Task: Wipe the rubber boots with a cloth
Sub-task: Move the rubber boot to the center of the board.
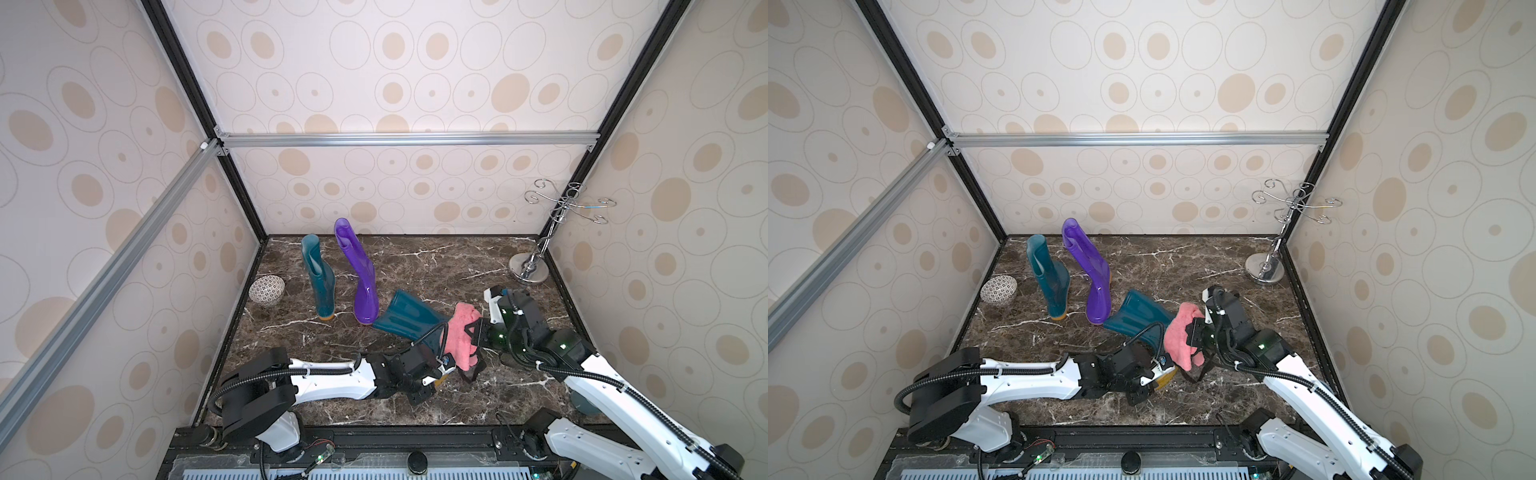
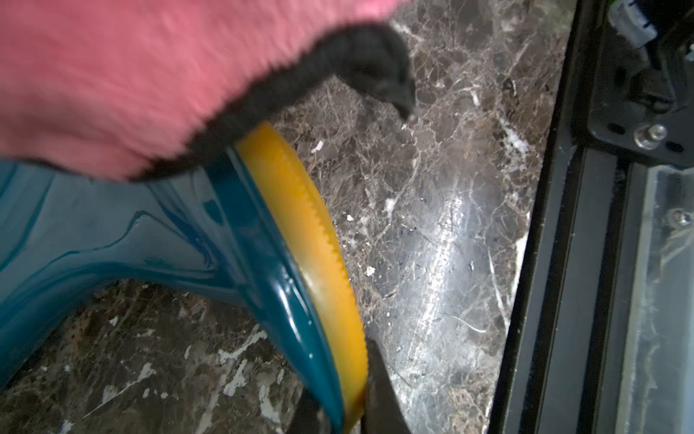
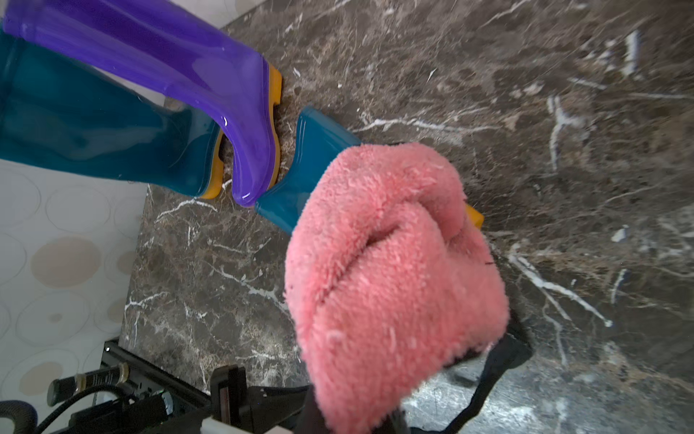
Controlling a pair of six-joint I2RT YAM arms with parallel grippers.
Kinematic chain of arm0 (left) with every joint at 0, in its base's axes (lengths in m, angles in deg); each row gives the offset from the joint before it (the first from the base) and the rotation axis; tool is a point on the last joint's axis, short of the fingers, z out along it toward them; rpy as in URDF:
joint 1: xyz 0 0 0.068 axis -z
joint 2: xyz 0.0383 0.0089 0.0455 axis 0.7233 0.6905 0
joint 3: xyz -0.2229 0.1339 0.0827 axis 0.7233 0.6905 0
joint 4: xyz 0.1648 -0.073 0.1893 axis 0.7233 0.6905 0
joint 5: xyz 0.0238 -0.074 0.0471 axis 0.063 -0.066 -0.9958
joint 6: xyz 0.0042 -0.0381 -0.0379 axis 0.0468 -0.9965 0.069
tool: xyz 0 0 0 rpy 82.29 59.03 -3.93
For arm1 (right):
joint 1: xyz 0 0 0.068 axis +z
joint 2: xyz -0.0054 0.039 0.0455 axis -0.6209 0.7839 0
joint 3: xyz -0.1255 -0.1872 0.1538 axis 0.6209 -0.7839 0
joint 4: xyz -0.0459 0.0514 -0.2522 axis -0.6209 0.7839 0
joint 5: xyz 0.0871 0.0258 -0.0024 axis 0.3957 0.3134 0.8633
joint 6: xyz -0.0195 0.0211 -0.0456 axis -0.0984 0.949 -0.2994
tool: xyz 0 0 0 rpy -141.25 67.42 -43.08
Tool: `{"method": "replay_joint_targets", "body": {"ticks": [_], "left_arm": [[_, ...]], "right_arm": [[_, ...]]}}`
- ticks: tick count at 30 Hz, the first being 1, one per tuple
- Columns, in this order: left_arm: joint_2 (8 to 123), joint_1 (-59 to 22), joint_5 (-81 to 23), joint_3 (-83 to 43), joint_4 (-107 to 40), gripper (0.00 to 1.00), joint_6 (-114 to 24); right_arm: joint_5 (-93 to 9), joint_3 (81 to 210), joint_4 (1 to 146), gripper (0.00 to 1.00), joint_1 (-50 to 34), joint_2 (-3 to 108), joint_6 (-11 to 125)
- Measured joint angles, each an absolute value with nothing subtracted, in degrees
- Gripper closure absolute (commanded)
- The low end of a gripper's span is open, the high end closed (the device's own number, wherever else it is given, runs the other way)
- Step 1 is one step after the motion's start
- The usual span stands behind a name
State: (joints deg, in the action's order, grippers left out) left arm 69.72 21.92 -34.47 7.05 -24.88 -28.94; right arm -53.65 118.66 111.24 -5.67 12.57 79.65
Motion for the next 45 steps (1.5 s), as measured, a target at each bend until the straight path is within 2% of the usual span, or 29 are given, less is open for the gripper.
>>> {"method": "replay_joint_targets", "body": {"ticks": [4,11,18,27,40,45], "left_arm": [[69.7,23.2,-33.9,7.3,-26.0,1.0,-27.0],[69.5,27.4,-28.5,8.6,-29.9,1.0,-23.7],[65.7,28.8,-30.2,15.7,-35.8,1.0,-19.0],[65.4,29.3,-33.1,17.5,-38.8,1.0,-15.2],[64.7,28.5,-33.5,18.0,-39.4,1.0,-14.3],[64.4,28.2,-33.6,18.3,-40.0,1.0,-14.3]], "right_arm": [[-58.5,121.1,113.5,1.0,-5.7,8.2,79.4],[-60.2,124.4,116.1,1.0,-5.7,8.8,79.4],[-51.9,121.8,113.2,1.0,-5.7,14.4,82.8],[-41.9,112.9,109.5,1.0,-2.1,18.9,87.3],[-42.2,107.9,112.1,1.0,7.8,15.0,91.0],[-45.5,104.0,111.1,1.0,8.4,14.9,92.4]]}}
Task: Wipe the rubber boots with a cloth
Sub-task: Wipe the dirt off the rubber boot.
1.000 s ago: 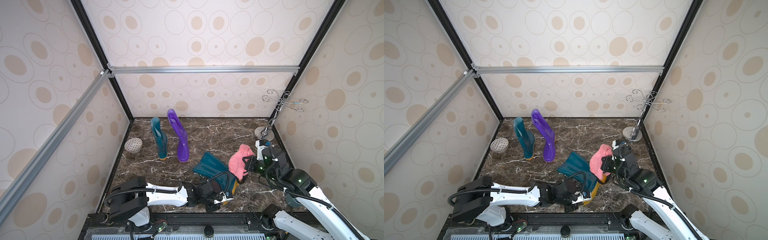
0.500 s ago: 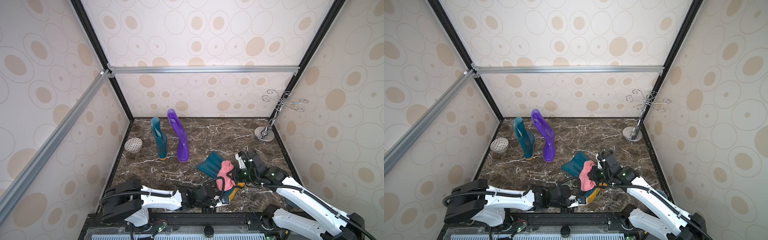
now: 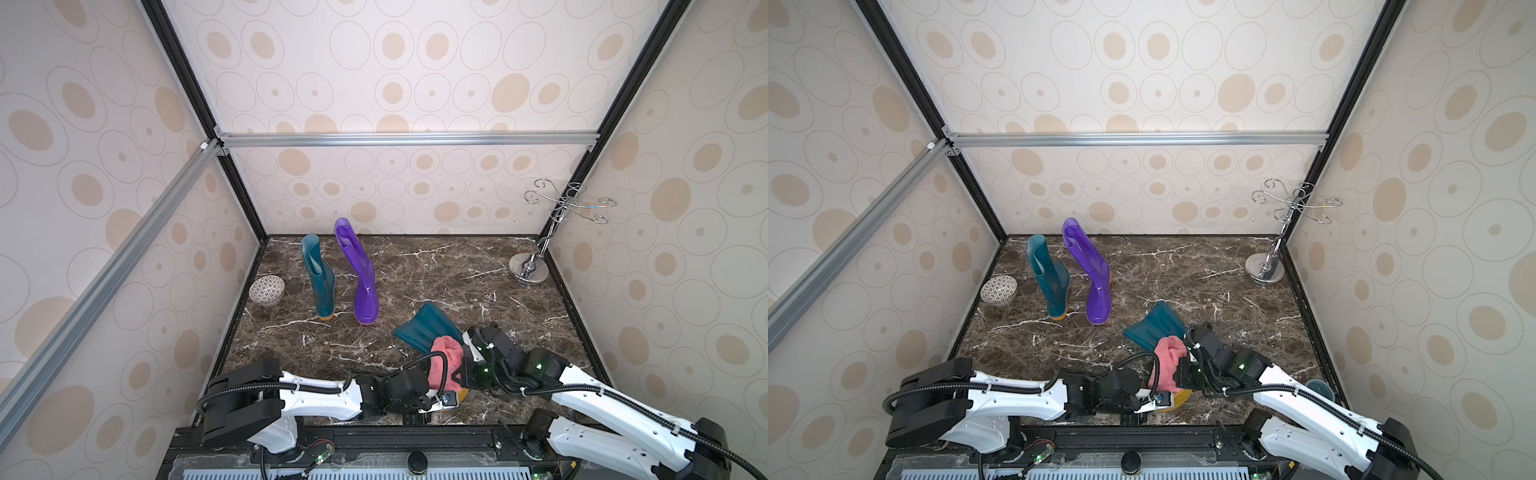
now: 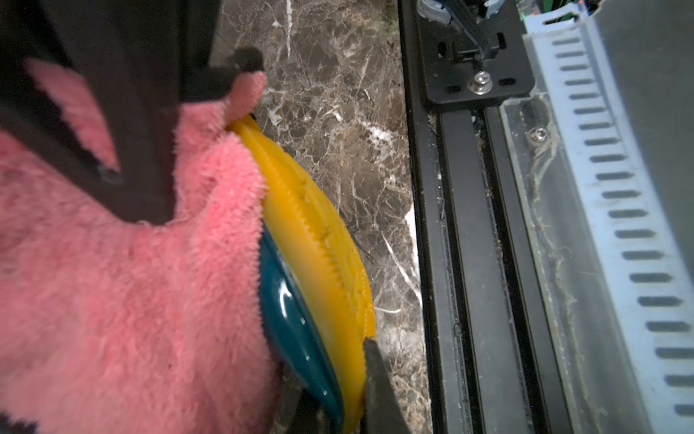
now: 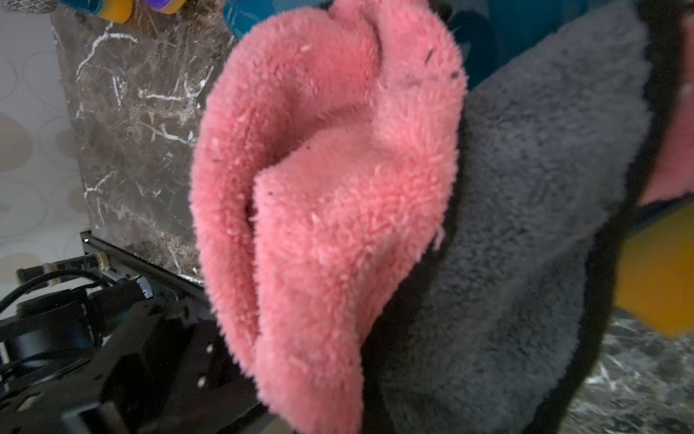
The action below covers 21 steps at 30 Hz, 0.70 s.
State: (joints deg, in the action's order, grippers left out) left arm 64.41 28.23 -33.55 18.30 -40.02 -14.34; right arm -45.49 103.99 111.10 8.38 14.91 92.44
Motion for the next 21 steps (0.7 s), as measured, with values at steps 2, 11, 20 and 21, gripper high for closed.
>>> {"method": "replay_joint_targets", "body": {"ticks": [2,11,20,21], "left_arm": [[64.3,28.2,-33.6,18.6,-40.4,1.0,-14.3],[63.4,27.9,-34.4,19.7,-41.3,1.0,-14.3],[62.4,27.9,-34.7,21.0,-41.7,1.0,-13.9],[62.4,27.9,-34.7,21.0,-41.8,1.0,-13.9]], "right_arm": [[-47.2,103.7,111.5,1.0,7.2,13.7,92.3],[-48.4,106.0,110.9,1.0,-5.7,23.9,86.6],[-42.3,110.7,102.4,1.0,-7.0,33.9,81.9],[-41.5,111.9,100.7,1.0,-7.0,35.8,81.9]]}}
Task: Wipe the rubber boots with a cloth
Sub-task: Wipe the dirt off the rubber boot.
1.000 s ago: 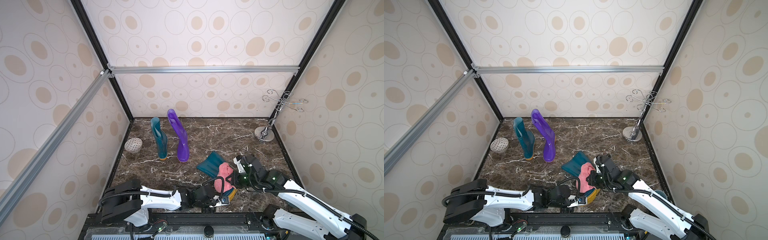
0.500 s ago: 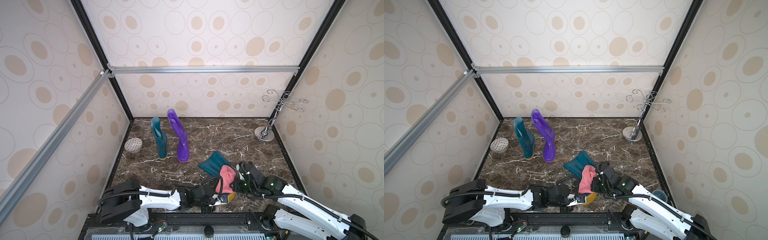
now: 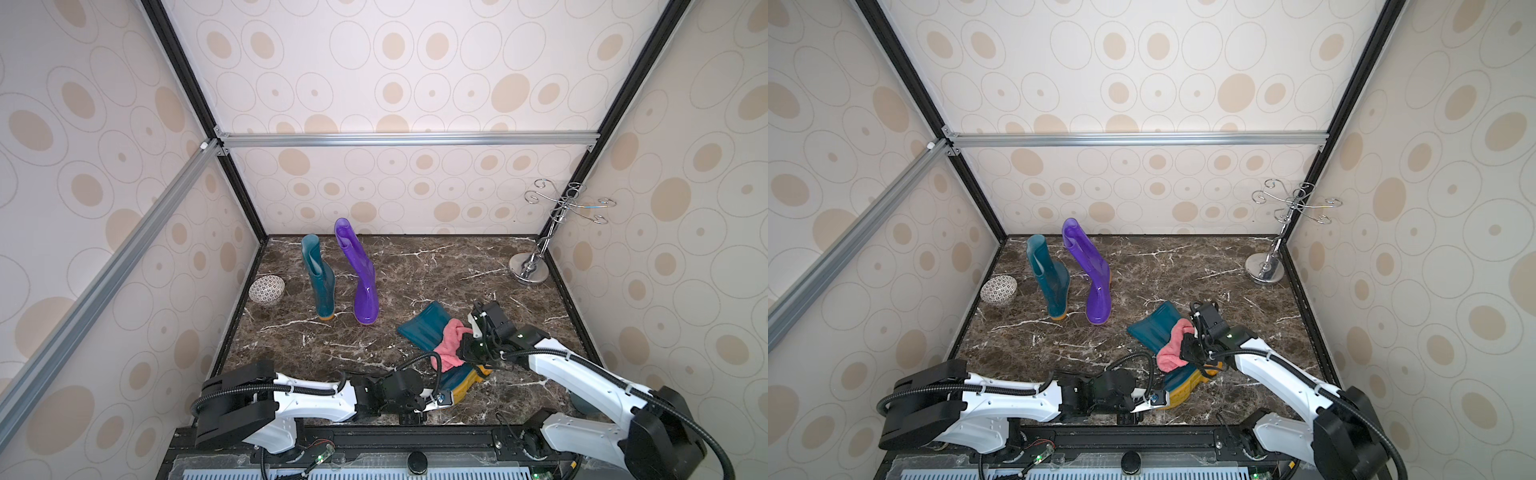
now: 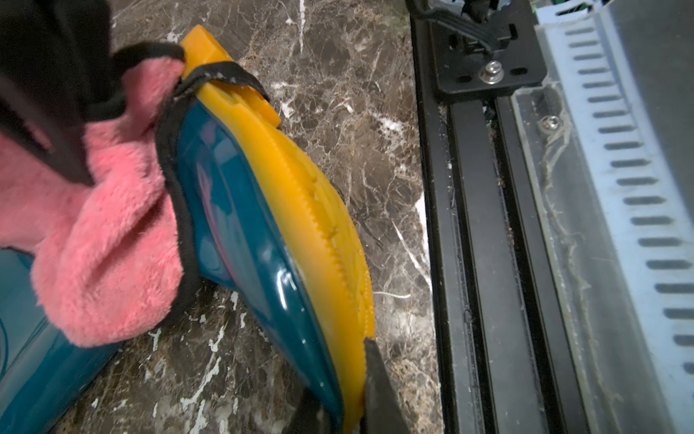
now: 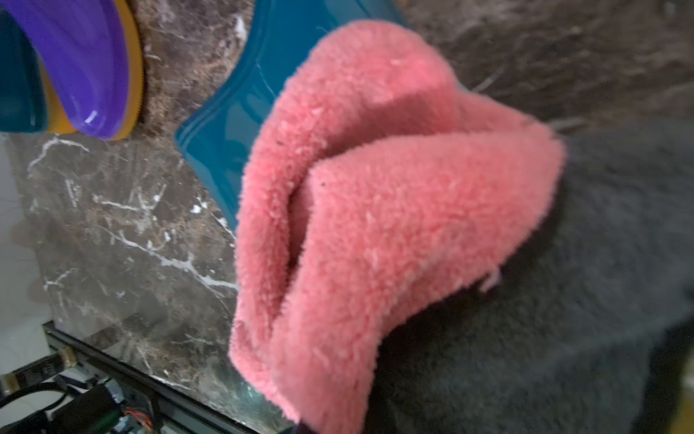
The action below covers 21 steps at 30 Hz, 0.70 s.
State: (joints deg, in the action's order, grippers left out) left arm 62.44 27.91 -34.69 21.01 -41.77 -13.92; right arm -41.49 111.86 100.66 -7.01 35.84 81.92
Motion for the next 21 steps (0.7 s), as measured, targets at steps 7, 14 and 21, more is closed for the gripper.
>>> {"method": "replay_joint_targets", "body": {"ticks": [7,14,21], "left_arm": [[62.8,27.9,-34.0,21.0,-42.1,1.0,-13.9],[62.9,27.8,-33.8,21.0,-42.2,1.0,-13.9],[62.9,27.7,-33.8,21.1,-42.4,1.0,-13.9]], "right_arm": [[-40.1,118.1,90.5,1.0,-7.1,49.4,83.2],[-40.2,126.2,83.8,1.0,-7.9,64.9,83.3],[-43.8,127.9,79.2,1.0,-6.9,68.2,83.3]]}}
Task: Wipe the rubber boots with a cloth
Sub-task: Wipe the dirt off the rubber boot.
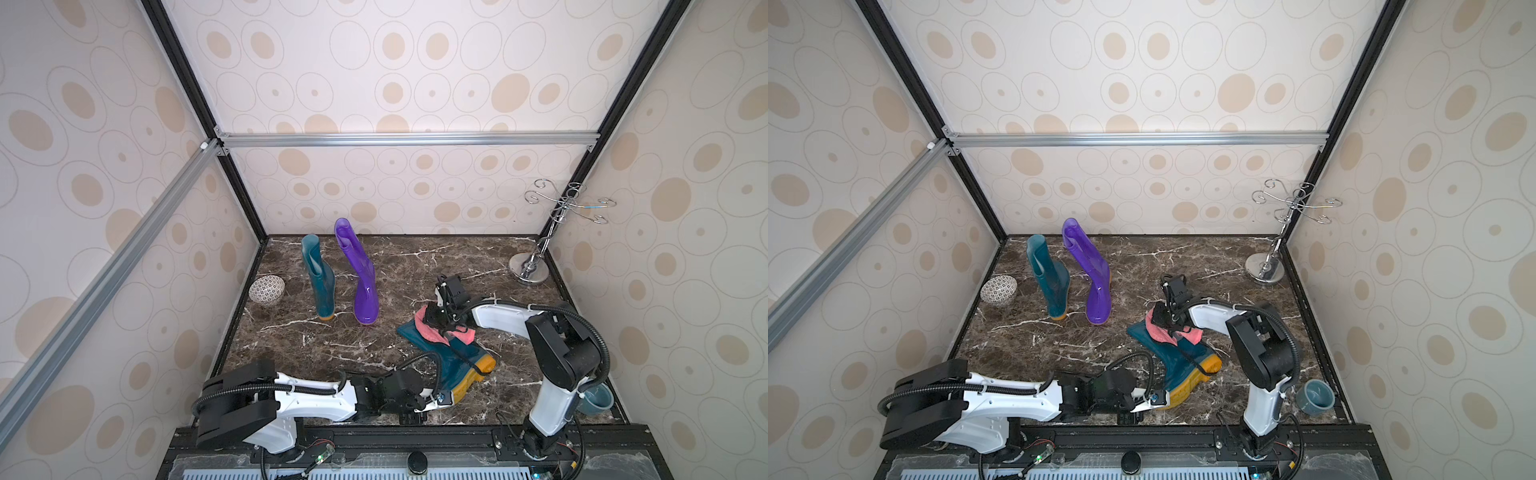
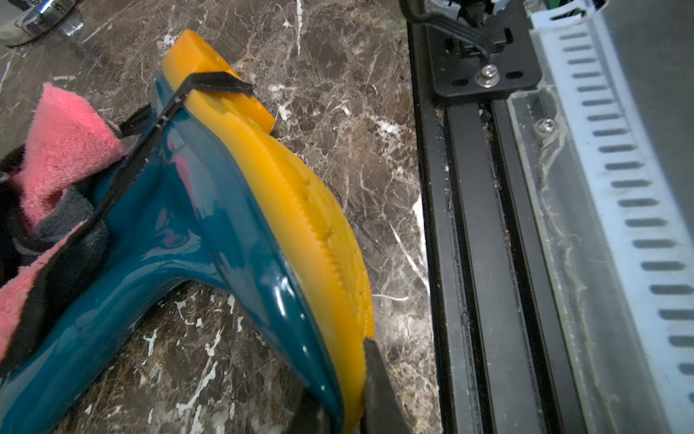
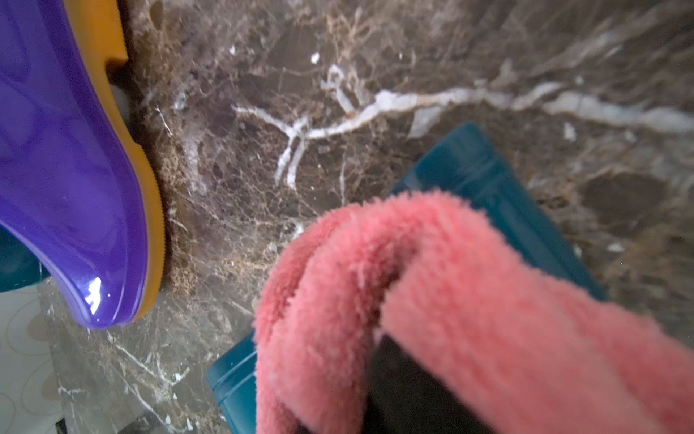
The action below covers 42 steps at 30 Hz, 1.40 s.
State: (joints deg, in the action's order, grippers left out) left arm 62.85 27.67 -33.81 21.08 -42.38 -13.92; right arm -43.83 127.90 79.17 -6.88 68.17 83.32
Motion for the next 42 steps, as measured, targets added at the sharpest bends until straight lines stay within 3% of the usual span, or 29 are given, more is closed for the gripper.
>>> {"method": "replay_joint_targets", "body": {"ticks": [9,20,27,37,42], "left_arm": [[63.7,26.9,-34.8,21.1,-44.2,1.0,-14.0],[63.7,26.9,-34.8,21.1,-44.3,1.0,-13.9],[63.7,26.9,-34.8,21.1,-44.3,1.0,-13.9],[63.7,26.9,-34.8,21.1,-44.2,1.0,-13.9],[63.6,26.9,-34.8,21.1,-44.2,1.0,-13.9]], "right_arm": [[-45.3,134.4,75.2,1.0,-5.5,69.0,82.1],[-45.2,120.4,74.3,1.0,-5.0,49.5,82.1],[-50.2,110.7,85.2,1.0,-5.0,40.7,82.1],[-58.4,108.5,110.4,1.0,-5.4,11.9,79.9],[-54.5,110.8,116.2,1.0,-5.5,11.5,78.4]]}}
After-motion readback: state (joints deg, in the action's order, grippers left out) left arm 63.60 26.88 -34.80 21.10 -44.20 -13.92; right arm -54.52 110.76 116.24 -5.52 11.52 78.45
